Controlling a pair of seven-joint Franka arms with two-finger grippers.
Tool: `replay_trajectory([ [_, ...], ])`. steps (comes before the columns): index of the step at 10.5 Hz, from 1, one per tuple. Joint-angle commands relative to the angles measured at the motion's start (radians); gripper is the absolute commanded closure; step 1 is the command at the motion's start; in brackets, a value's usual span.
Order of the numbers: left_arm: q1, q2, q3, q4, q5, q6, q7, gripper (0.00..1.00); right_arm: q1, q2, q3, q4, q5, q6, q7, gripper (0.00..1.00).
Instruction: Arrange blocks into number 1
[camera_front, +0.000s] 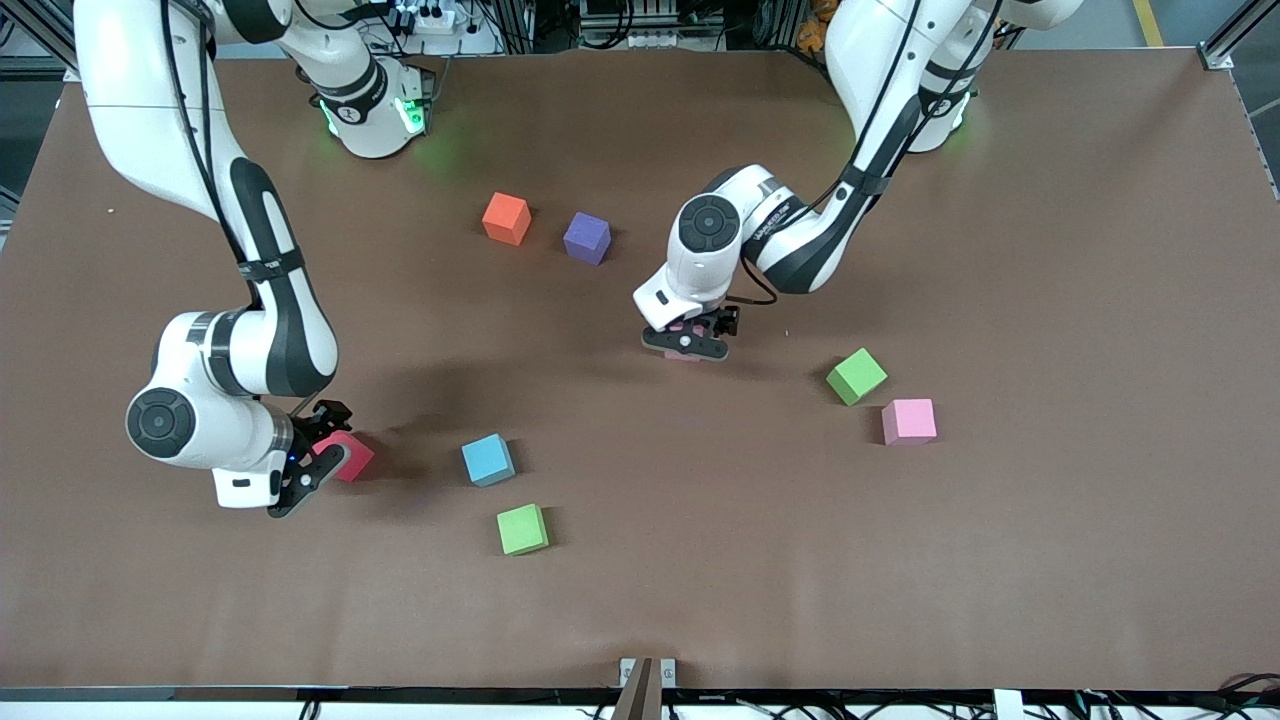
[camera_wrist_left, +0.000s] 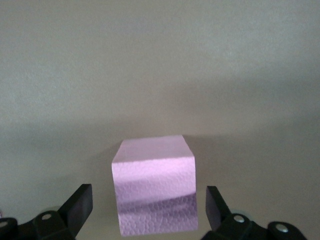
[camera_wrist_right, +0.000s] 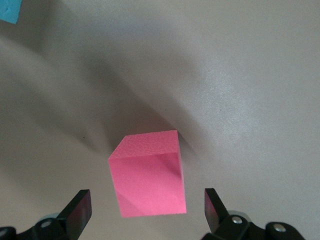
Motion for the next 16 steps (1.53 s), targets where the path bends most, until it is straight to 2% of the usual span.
replay_trajectory([
  [1,-0.027,0.026,0.027,0.027,-0.021,0.003,0.003,0.2,0.002,-0.041,-0.002,-0.084,0.006,0.096,-0.088,0.0],
  [2,-0.027,0.032,0.027,0.027,-0.021,0.003,0.003,0.75,0.001,-0.04,-0.002,-0.098,0.006,0.125,-0.101,0.0],
  [3,-0.032,0.032,0.027,0.027,-0.024,0.005,-0.012,1.0,0.002,-0.04,-0.001,-0.107,0.007,0.13,-0.101,0.0],
  [5,-0.035,0.018,0.027,0.004,-0.081,0.0,-0.047,1.0,0.001,-0.038,-0.001,-0.109,0.013,0.131,-0.1,0.0],
  [7,-0.026,-0.077,0.004,-0.088,-0.11,-0.021,-0.193,1.0,0.001,-0.033,0.001,-0.109,0.016,0.131,-0.1,0.0],
  [8,-0.002,-0.114,-0.056,-0.146,-0.125,-0.029,-0.225,1.0,0.001,-0.03,0.001,-0.11,0.018,0.134,-0.098,0.0],
  [9,0.058,-0.131,-0.167,-0.189,-0.125,-0.027,-0.275,1.0,0.001,-0.029,0.001,-0.109,0.018,0.139,-0.1,0.0],
  [10,0.101,-0.155,-0.24,-0.218,-0.116,-0.027,-0.332,1.0,-0.004,-0.026,0.001,-0.11,0.02,0.145,-0.098,0.0],
  [12,0.107,-0.191,-0.329,-0.281,-0.105,-0.02,-0.401,1.0,-0.01,-0.015,0.001,-0.11,0.042,0.151,-0.098,0.0],
  [15,0.219,-0.235,-0.513,-0.396,-0.067,0.054,-0.541,1.0,-0.01,0.003,0.001,-0.115,0.062,0.173,-0.098,0.0],
  [16,0.226,-0.256,-0.536,-0.421,-0.069,0.056,-0.559,1.0,-0.01,0.003,0.001,-0.119,0.069,0.186,-0.098,0.0],
])
